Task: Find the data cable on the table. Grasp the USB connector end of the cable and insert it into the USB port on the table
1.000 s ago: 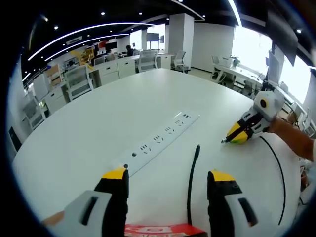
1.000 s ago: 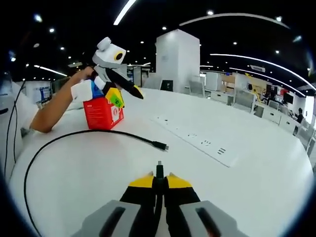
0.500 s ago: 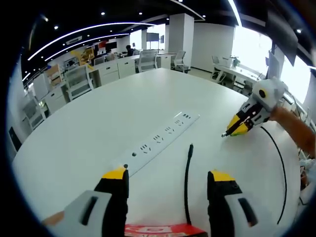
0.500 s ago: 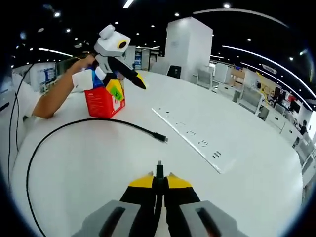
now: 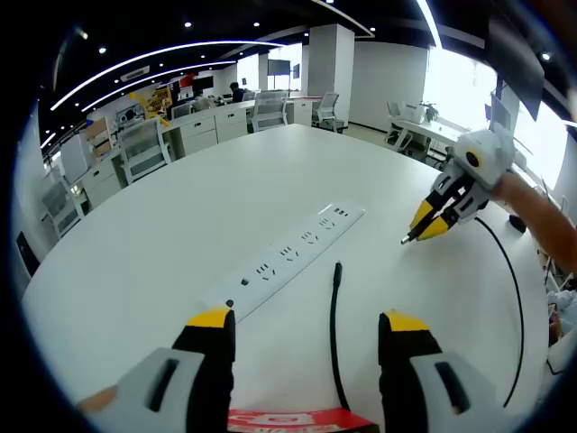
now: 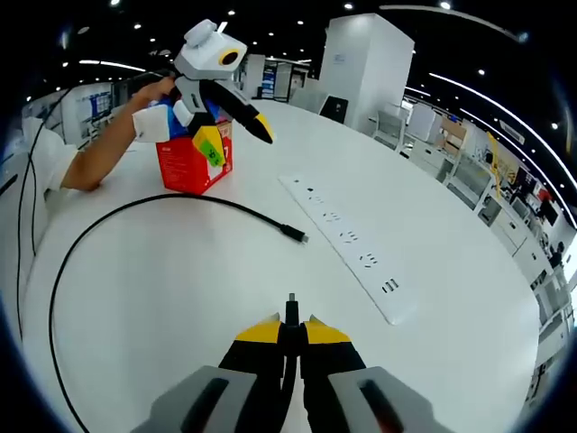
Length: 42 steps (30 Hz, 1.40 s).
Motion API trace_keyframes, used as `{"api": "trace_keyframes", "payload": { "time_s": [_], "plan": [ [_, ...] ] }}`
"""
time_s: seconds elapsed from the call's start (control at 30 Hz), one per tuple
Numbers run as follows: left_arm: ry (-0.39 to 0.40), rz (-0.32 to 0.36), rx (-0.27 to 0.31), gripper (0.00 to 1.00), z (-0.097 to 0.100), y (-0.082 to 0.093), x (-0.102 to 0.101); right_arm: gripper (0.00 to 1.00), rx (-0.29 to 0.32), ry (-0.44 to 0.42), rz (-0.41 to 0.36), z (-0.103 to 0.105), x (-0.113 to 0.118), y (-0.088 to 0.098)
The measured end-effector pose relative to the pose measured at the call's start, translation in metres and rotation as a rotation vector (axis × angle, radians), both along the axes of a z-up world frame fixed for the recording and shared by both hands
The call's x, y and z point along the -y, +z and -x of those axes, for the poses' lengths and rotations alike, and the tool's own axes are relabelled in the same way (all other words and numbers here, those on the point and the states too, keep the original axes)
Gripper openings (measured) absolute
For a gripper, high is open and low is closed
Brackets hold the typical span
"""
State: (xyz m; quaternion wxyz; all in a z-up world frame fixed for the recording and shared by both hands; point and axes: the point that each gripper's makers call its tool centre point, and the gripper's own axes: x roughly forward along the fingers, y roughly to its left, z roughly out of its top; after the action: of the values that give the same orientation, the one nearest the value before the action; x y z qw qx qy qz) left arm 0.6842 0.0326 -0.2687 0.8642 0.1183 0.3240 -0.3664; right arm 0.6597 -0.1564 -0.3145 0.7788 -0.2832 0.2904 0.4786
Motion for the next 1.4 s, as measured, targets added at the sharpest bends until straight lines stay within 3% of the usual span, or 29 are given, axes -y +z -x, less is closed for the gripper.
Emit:
{"api": "trace_keyframes", "payload": {
  "time_s": [0.9,1.4],
  "plan": [
    [0.0,0.0,0.0,0.64,0.007,-0.002,0.0,0.09,-0.035,0.07,0.169,-0.026,0.005,-0.001],
    [-0.001,0.0,0.0,0.64,0.009,-0.003,0.001,0.09,-0.038,0.121,0.335,-0.042,0.017,-0.004]
  ]
}}
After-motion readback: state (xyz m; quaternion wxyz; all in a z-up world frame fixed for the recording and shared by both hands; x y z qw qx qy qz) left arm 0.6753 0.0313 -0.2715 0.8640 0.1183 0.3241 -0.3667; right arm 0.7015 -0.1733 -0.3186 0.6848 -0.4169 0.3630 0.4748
